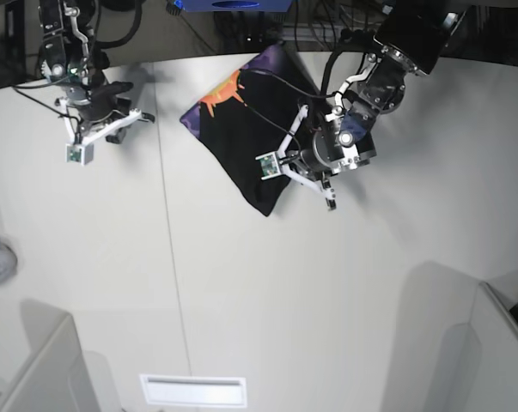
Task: Fold the T-shirt properly
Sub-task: 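Flip the folded bundle over with the left gripper, print side up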
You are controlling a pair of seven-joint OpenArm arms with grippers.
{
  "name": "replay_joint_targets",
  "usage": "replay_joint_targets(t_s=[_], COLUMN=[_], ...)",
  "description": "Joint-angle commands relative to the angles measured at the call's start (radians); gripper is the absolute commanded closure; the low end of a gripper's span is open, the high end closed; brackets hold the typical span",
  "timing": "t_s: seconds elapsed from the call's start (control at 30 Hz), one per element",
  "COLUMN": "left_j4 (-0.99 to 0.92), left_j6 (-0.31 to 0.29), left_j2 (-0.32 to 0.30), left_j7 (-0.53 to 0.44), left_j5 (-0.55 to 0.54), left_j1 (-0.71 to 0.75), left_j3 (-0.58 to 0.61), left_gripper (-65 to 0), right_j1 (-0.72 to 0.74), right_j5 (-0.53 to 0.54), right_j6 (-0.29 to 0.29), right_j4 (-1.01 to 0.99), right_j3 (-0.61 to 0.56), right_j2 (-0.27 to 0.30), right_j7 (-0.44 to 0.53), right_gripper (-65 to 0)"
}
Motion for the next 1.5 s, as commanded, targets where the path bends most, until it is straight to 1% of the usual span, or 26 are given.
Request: replay_joint_targets(t_s=[0.0, 0.1, 0.33, 0.43, 0.5, 0.6, 0.73, 0.8, 0.87, 1.07, 1.17, 1.47], left_j4=[0.015, 0.015, 0.001, -0.034, -0.059, -0.100, -0.146, -0.163, -0.171, -0.172, -0.174, -0.174], left_j6=[-0.008, -0.008, -0.008, -0.008, -0.008, -0.008, -0.008, -0.008, -0.008, -0.008, -0.008, -0.008], left_j2=[0.002, 0.001, 0.001, 0.001, 0.001, -0.007, -0.005, -0.005, -0.005, 0.001, 0.004, 0.004], left_j7=[-0.009, -0.010, -0.013, -0.067, -0.091, -0.125, -0.194, -0.216, -0.231, -0.237, -0.236, -0.237], left_j5=[-0.001, -0.001, -0.001, -0.001, -0.001, -0.001, -0.001, -0.001, -0.001, -0.001, -0.001, -0.001], left_j1=[-0.032, -0.070, -0.147, -0.181, -0.199, -0.229, -0.265, -0.301, -0.331, -0.373, -0.387, -0.384], left_j3=[0.017, 0.075, 0.208, 0.270, 0.296, 0.313, 0.317, 0.356, 0.391, 0.428, 0.437, 0.448], left_gripper=[0.0, 0.0, 0.0, 0.0, 0.0, 0.0, 0.0, 0.0, 0.0, 0.0, 0.0, 0.0], right_j1=[0.004, -0.012, -0.041, -0.044, -0.050, -0.064, -0.078, -0.079, -0.081, -0.082, -0.082, -0.076], right_j5=[-0.003, -0.003, -0.003, -0.005, -0.005, -0.005, -0.005, -0.005, -0.005, -0.005, -0.005, -0.005], right_j6=[0.007, 0.007, 0.007, 0.007, 0.007, 0.007, 0.007, 0.007, 0.007, 0.007, 0.007, 0.007], right_j4=[0.006, -0.012, -0.012, -0.017, -0.018, -0.018, -0.018, -0.018, -0.018, -0.018, -0.018, -0.018], right_j3=[0.015, 0.044, 0.136, 0.153, 0.153, 0.153, 0.175, 0.198, 0.210, 0.218, 0.219, 0.219], right_j2=[0.009, 0.008, -0.057, -0.078, -0.080, -0.083, -0.124, -0.152, -0.163, -0.167, -0.192, -0.193], right_j7=[0.020, 0.022, 0.022, 0.022, 0.022, 0.022, 0.022, 0.022, 0.022, 0.022, 0.022, 0.022], right_gripper=[0.0, 0.0, 0.0, 0.0, 0.0, 0.0, 0.0, 0.0, 0.0, 0.0, 0.0, 0.0])
